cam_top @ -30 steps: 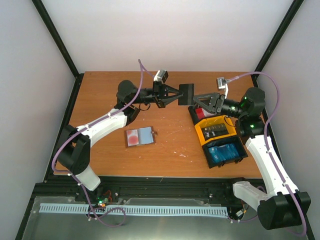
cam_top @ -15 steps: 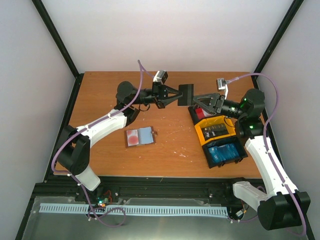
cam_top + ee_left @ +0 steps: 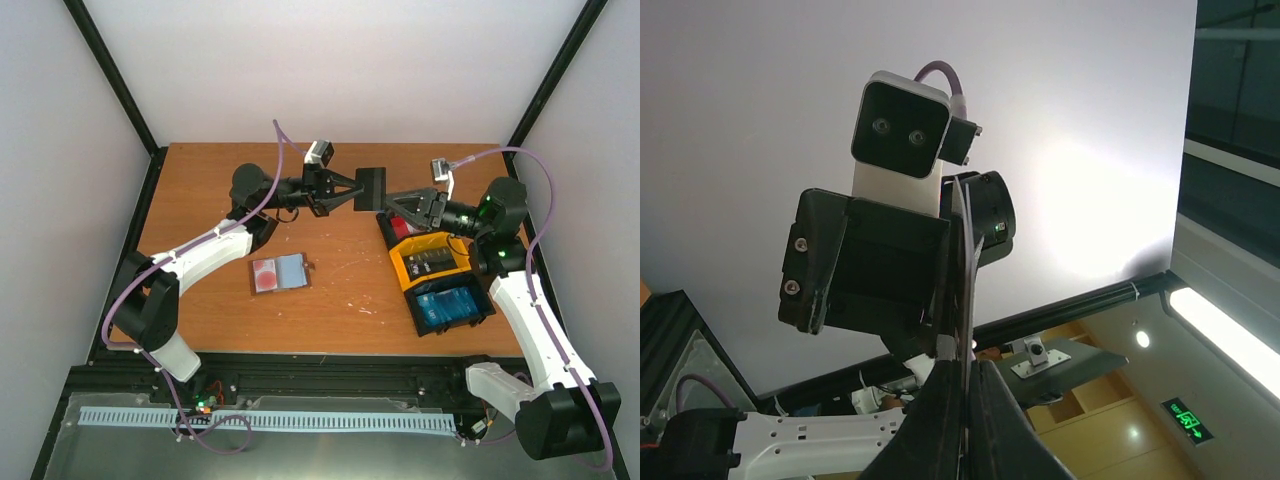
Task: Put the credit cards into the card holder
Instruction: Pick up the credit card from the storage box, then insert the credit card into the card holder.
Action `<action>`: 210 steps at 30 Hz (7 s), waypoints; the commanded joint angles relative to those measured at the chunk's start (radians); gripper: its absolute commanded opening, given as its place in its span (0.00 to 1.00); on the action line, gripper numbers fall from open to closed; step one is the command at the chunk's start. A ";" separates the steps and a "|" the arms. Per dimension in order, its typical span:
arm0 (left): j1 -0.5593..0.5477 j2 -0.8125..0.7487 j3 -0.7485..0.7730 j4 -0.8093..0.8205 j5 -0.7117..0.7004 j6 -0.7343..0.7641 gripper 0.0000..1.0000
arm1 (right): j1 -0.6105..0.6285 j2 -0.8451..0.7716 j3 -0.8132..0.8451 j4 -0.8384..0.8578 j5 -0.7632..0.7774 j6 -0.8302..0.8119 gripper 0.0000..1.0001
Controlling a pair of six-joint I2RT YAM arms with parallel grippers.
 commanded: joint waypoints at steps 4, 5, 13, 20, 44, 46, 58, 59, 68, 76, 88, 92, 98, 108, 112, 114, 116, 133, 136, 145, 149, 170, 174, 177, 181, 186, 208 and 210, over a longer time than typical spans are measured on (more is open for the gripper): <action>0.005 -0.024 0.019 0.061 -0.005 -0.004 0.01 | 0.020 0.034 0.082 -0.243 0.038 -0.168 0.43; 0.005 -0.024 0.021 0.052 -0.004 0.004 0.01 | 0.021 0.041 0.095 -0.273 0.044 -0.184 0.43; 0.003 -0.044 0.091 -0.258 0.023 0.262 0.00 | 0.034 0.098 0.214 -0.448 0.055 -0.283 0.42; 0.002 -0.045 0.113 -0.300 0.049 0.311 0.01 | 0.048 0.162 0.268 -0.532 0.052 -0.312 0.37; 0.030 -0.103 0.019 -0.307 0.006 0.240 0.05 | 0.065 0.133 0.227 -0.095 0.075 0.161 0.03; 0.037 -0.112 0.000 -0.306 -0.004 0.232 0.06 | 0.066 0.133 0.244 -0.130 0.090 0.168 0.03; 0.061 -0.152 -0.093 -0.304 -0.031 0.202 0.10 | 0.044 0.144 0.304 -0.239 0.106 0.195 0.03; 0.063 -0.154 -0.099 -0.302 -0.034 0.201 0.10 | 0.042 0.145 0.311 -0.255 0.105 0.188 0.03; 0.085 -0.203 -0.151 -0.395 -0.068 0.291 0.01 | 0.020 0.152 0.380 -0.463 0.159 -0.011 0.03; 0.186 -0.415 -0.156 -1.228 -0.481 0.882 0.01 | 0.049 0.197 0.346 -0.680 0.306 -0.320 0.03; 0.314 -0.416 -0.433 -1.343 -0.579 1.103 0.01 | 0.441 0.508 0.247 -0.636 0.665 -0.425 0.03; 0.408 -0.363 -0.497 -1.271 -0.485 1.172 0.01 | 0.536 0.627 0.285 -0.597 0.728 -0.439 0.03; 0.466 -0.229 -0.493 -1.232 -0.398 1.278 0.01 | 0.614 0.790 0.378 -0.545 0.770 -0.443 0.03; 0.477 -0.150 -0.490 -1.172 -0.323 1.335 0.01 | 0.629 0.919 0.436 -0.493 0.817 -0.439 0.03; 0.477 -0.118 -0.491 -1.136 -0.296 1.322 0.01 | 0.629 0.957 0.461 -0.543 0.836 -0.427 0.03; 0.477 -0.104 -0.491 -1.132 -0.296 1.317 0.01 | 0.629 0.974 0.477 -0.575 0.848 -0.419 0.03; 0.477 -0.099 -0.489 -1.132 -0.304 1.310 0.01 | 0.629 0.980 0.474 -0.587 0.864 -0.416 0.03; 0.479 -0.073 -0.387 -1.328 -0.338 1.409 0.01 | 0.629 1.001 0.448 -0.601 0.892 -0.428 0.03; 0.479 -0.054 -0.410 -1.285 -0.312 1.385 0.01 | 0.629 1.003 0.442 -0.597 0.889 -0.424 0.03; 0.479 -0.014 -0.477 -1.158 -0.284 1.280 0.01 | 0.629 1.000 0.435 -0.596 0.880 -0.424 0.03; 0.479 0.001 -0.505 -1.112 -0.253 1.224 0.01 | 0.629 1.002 0.435 -0.596 0.879 -0.427 0.03; 0.477 0.037 -0.569 -0.951 -0.195 1.166 0.08 | 0.629 0.915 0.384 -0.495 0.850 -0.435 0.03; 0.471 0.016 -0.555 -1.007 -0.241 1.170 0.21 | 0.629 0.865 0.366 -0.465 0.875 -0.444 0.03; 0.459 -0.009 -0.535 -1.086 -0.292 1.176 0.36 | 0.629 0.843 0.359 -0.458 0.882 -0.450 0.03; 0.426 -0.038 -0.491 -1.207 -0.380 1.189 0.52 | 0.629 0.847 0.357 -0.460 0.874 -0.455 0.03; 0.373 -0.033 -0.440 -1.313 -0.495 1.193 0.59 | 0.628 0.857 0.344 -0.448 0.846 -0.459 0.03; 0.298 0.028 -0.356 -1.279 -0.417 1.078 0.66 | 0.629 0.885 0.354 -0.525 0.946 -0.472 0.03; 0.298 0.028 -0.352 -1.280 -0.430 1.055 0.68 | 0.629 0.885 0.353 -0.525 0.941 -0.474 0.03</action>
